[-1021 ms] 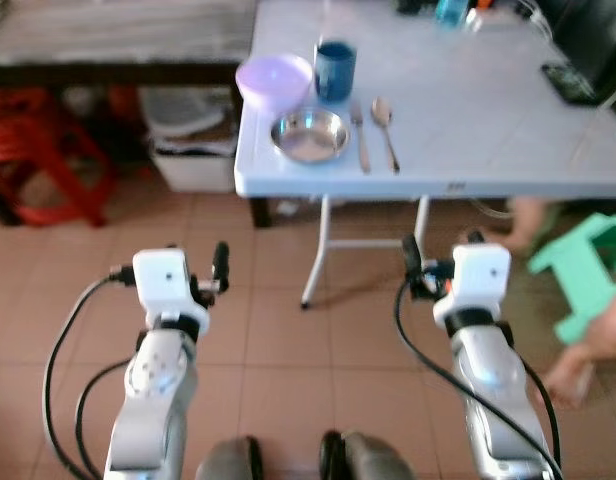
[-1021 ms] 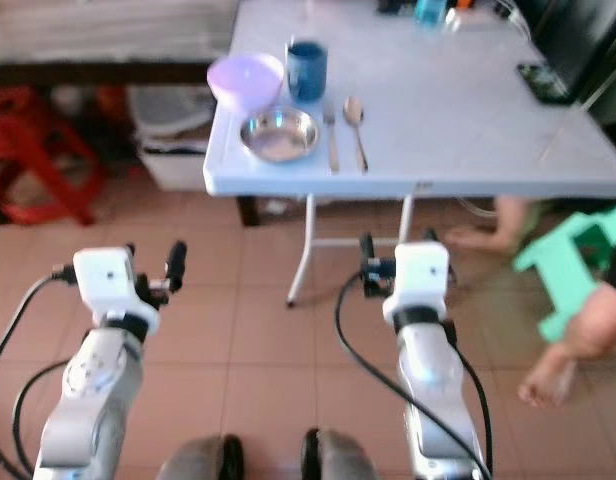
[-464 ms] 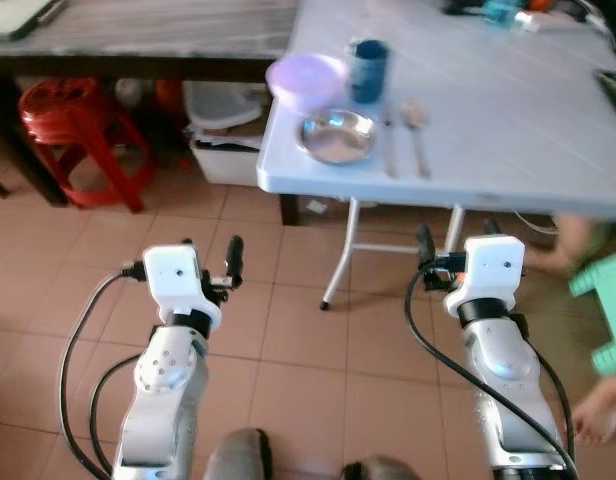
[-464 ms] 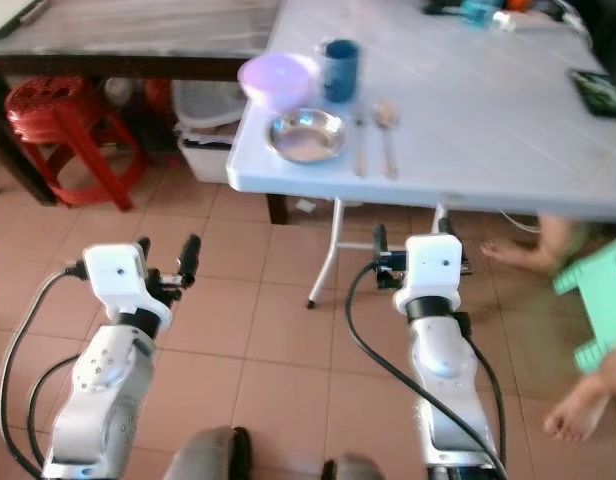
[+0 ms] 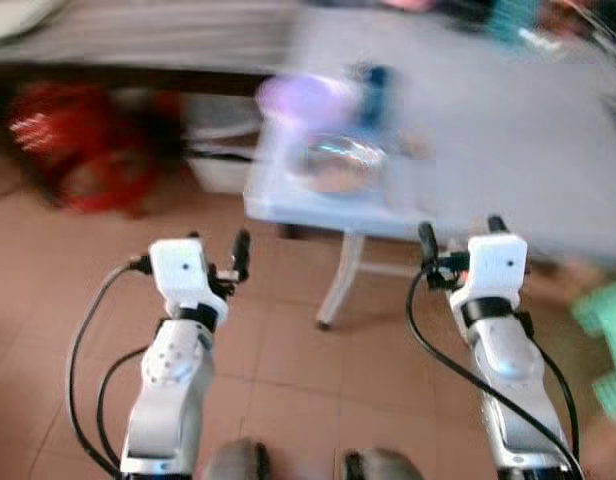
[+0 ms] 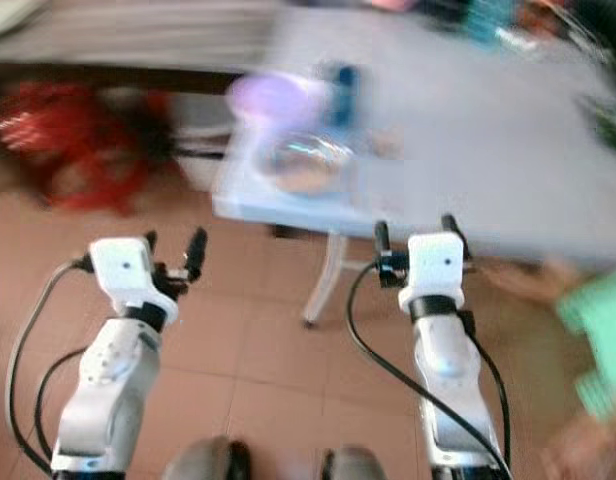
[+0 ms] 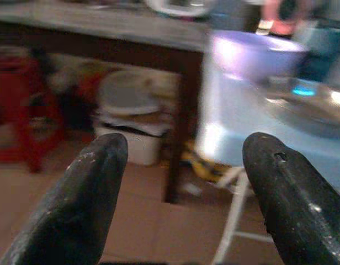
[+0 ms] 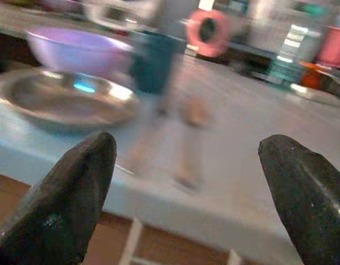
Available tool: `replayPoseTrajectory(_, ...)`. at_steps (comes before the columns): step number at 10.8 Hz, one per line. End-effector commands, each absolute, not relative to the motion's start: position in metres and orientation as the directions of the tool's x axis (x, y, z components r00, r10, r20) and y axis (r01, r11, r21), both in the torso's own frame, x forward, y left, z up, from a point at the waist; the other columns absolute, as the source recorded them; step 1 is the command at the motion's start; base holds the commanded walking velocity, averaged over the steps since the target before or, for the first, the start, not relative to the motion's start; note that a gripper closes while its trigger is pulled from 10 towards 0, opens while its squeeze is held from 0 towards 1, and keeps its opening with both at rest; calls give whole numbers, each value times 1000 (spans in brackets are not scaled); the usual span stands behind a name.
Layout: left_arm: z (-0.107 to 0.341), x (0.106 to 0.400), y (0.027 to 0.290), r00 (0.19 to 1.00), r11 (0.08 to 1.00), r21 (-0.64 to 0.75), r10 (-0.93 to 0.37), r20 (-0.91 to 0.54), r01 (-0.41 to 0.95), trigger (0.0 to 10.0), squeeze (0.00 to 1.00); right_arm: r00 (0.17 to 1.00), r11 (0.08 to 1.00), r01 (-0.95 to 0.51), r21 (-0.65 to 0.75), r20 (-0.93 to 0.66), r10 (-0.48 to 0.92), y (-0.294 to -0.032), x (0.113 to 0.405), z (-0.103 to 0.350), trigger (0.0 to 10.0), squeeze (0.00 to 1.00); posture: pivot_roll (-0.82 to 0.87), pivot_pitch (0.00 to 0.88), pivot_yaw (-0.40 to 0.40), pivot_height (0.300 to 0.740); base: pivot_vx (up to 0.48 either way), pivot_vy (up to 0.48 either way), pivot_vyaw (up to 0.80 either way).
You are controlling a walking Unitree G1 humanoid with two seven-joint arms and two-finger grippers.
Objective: Setting the table
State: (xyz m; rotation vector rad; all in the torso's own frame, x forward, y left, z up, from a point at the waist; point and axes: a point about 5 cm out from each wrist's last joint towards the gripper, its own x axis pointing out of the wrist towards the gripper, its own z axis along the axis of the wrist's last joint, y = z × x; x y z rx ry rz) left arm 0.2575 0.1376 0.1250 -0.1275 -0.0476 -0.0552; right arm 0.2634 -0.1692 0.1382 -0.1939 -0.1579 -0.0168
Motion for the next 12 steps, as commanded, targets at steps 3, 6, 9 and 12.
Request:
replayPoseTrajectory(3, 121, 255, 144, 999, 992, -117, -35, 34, 39, 10000, 0, 982, 985, 19, -169, 187, 13, -162, 263, 145, 10000, 0, -35, 166, -2, 740, 386, 0, 388)
replayPoseTrajectory(6, 121, 254, 143, 999, 992, -118, -38, 34, 42, 10000, 0, 983, 985, 45, -169, 181, -14, -164, 262, 146, 10000, 0, -34, 175, -7, 740, 344, 0, 0)
replayPoseTrajectory(9, 123, 254, 143, 999, 992, -124, -31, 43, 36, 10000, 0, 982, 984, 63, -168, 189, -31, -165, 264, 149, 10000, 0, -33, 176, -10, 740, 0, 0, -800)
replayPoseTrajectory(12, 119, 249, 145, 999, 993, -117, -27, 31, 31, 10000, 0, 986, 991, 76, -108, 157, -59, -167, 265, 146, 10000, 0, -31, 183, -15, 740, 0, 0, -267)
